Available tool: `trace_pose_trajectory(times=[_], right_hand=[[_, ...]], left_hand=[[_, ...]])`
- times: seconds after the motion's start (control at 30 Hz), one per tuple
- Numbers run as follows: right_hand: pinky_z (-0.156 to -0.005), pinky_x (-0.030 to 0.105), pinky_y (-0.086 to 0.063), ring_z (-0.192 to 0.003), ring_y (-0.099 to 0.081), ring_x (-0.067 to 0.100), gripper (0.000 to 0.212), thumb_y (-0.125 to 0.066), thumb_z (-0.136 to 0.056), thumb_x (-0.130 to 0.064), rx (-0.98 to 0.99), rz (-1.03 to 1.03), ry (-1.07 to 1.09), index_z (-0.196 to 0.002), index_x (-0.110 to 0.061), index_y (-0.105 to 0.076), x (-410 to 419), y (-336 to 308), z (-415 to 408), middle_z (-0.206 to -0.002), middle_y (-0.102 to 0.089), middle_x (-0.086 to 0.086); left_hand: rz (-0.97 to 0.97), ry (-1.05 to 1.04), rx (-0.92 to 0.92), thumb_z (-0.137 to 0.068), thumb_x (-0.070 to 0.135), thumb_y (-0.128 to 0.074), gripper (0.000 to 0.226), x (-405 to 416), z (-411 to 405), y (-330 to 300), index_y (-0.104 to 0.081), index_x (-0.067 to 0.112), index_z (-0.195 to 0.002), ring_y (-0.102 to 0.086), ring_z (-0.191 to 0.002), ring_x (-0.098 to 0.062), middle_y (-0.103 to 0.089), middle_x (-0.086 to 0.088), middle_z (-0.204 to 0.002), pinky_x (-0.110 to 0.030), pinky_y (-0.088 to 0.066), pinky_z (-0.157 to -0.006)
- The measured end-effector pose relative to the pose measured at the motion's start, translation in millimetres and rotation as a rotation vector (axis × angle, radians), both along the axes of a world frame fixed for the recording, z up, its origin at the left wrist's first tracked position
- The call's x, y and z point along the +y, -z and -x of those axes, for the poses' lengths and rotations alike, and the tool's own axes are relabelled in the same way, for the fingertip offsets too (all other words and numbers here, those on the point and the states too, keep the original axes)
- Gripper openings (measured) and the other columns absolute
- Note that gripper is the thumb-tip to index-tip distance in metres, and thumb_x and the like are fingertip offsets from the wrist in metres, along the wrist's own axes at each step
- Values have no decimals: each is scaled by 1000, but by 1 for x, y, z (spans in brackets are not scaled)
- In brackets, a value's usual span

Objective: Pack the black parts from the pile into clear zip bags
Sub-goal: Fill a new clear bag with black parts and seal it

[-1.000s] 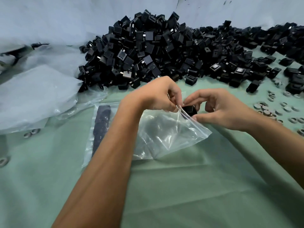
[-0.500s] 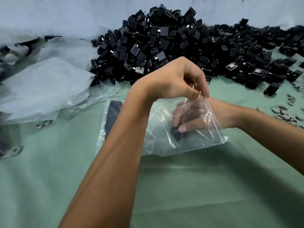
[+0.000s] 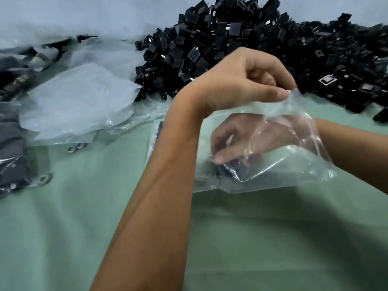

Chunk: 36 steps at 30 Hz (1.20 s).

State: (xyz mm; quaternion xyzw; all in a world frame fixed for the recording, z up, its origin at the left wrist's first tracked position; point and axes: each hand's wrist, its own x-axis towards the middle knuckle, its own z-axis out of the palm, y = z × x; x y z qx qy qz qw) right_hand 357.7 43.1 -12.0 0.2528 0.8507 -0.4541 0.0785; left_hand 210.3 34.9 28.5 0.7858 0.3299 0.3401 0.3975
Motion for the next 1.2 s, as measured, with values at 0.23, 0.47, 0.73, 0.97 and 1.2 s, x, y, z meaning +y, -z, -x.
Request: trace_pose_trajectory(times=[0.23,0.47,0.73,0.97,1.2], right_hand=[[-65,28,-62,-71,-75,10,29,-87,-80,-25,142,-6,127,-103,-23,-71,-6,10,10,-89,-79,-6],[-72,30,-61,-84,-77,29,25,-79,-87,-24,234,160,140,-109,-13,-74,-6,24,26,-97,-79,5],[-59,32,-63,-71,-77,30,25,-83,-82,-35,228,122,55,-101,-20,-79,-10,29,40,-91,-79,7],[-60,38,-63,-73,-75,32,21,-78,-90,-42,174,109,-98,-109,-34,-78,-7,27,42,-95,-80,1],[-75,56,-62,-81,-75,37,18,-79,-90,-32,141,108,-134,-108,-30,-78,-4,29,44,-98,-80,4]], left_hand=[[271,-492,-71,-96,29,-71,20,11,79,44,-76,11,-103,-52,-69,-10,-64,1,-81,-20,-39,-57],[400,-650,-84,-103,34,-60,24,6,106,51,-78,18,-100,-56,-68,-8,-70,5,-84,-18,-44,-57],[422,-631,-31,-102,33,-62,24,6,108,53,-77,15,-104,-57,-66,-8,-70,3,-85,-19,-45,-58],[425,-643,-4,-102,31,-63,24,6,108,51,-76,11,-105,-57,-67,-10,-71,2,-86,-20,-45,-59],[430,-636,0,-101,30,-64,22,7,107,52,-76,11,-104,-57,-65,-9,-72,2,-84,-20,-45,-59]])
